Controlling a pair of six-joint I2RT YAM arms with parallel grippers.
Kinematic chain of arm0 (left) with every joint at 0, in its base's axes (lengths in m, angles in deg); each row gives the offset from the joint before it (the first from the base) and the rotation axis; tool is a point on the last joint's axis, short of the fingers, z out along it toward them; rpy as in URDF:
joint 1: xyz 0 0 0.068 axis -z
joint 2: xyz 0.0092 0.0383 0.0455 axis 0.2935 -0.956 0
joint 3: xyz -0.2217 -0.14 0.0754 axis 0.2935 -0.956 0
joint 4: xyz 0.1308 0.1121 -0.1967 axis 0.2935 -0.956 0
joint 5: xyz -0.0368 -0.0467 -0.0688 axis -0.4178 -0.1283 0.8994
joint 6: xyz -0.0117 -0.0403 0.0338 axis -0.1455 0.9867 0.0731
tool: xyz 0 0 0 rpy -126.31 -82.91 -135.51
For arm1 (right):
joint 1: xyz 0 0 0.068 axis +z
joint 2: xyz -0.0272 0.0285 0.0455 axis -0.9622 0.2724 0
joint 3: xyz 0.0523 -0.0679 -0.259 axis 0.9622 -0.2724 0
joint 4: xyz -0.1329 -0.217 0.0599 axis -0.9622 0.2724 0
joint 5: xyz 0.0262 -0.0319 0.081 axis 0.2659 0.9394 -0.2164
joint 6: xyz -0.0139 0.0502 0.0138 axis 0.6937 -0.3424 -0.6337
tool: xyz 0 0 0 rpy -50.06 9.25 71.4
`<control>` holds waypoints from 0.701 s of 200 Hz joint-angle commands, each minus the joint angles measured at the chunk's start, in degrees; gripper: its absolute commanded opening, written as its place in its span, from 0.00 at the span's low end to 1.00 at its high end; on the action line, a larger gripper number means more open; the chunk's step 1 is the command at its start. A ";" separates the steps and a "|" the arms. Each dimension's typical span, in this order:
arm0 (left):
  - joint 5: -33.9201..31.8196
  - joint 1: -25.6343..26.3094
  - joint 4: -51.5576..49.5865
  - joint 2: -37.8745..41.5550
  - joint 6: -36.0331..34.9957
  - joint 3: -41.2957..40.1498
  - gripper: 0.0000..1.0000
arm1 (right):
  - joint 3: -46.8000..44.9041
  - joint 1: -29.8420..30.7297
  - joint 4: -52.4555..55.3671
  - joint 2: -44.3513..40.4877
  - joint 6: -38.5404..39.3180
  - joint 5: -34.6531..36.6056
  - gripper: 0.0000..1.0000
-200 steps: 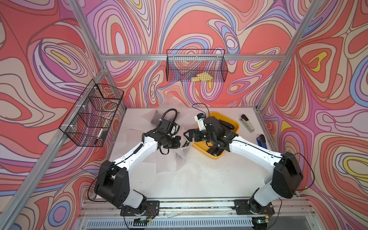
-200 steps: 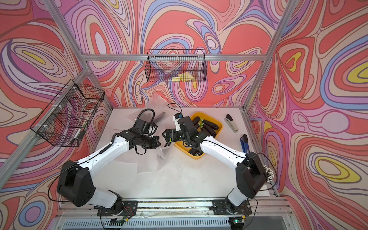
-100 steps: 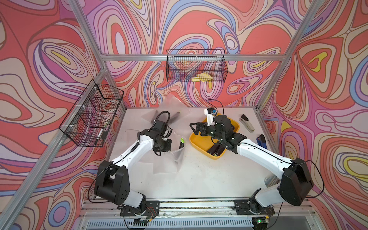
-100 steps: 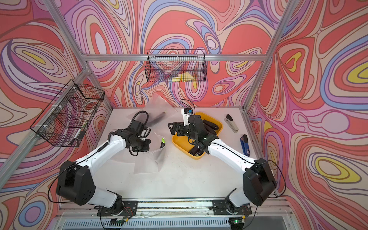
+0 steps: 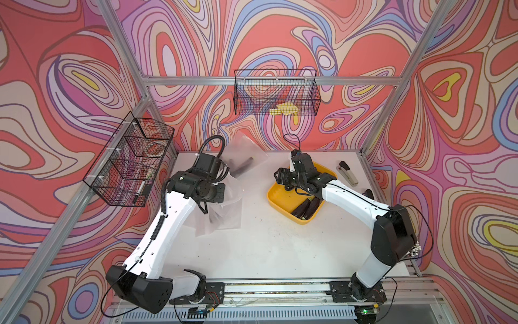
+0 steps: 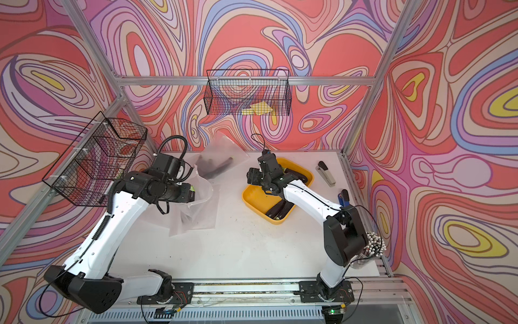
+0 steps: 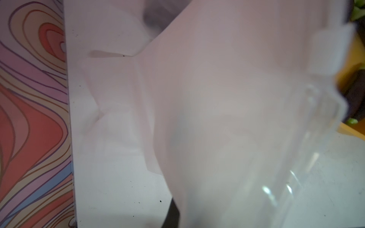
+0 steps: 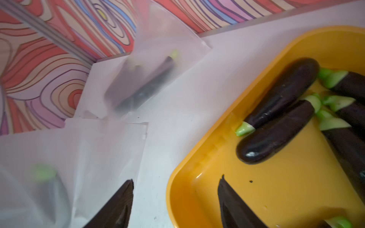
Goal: Place the eggplant in a zip-top bag and seal the zipper
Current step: Adjust the zipper food storage bag at the center of the board, then pick up the eggplant from the basket.
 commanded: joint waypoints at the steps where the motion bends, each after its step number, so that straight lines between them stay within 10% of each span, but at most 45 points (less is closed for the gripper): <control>1: 2.57 3.58 1.51 -5.29 3.42 -5.66 0.00 | -1.10 -4.33 2.82 3.46 -5.47 -0.73 0.69; 11: 5.56 3.86 5.41 -6.36 4.81 -8.74 0.00 | -1.48 -4.81 1.24 4.20 -4.15 -0.90 0.97; 22: 9.00 3.96 9.50 -6.93 5.56 -11.55 0.00 | -1.47 -4.81 0.52 4.55 -1.89 0.79 0.98; 140: 13.75 6.79 22.60 -10.16 9.46 -18.35 0.00 | 2.28 -11.48 -6.21 17.93 -10.19 -2.66 0.71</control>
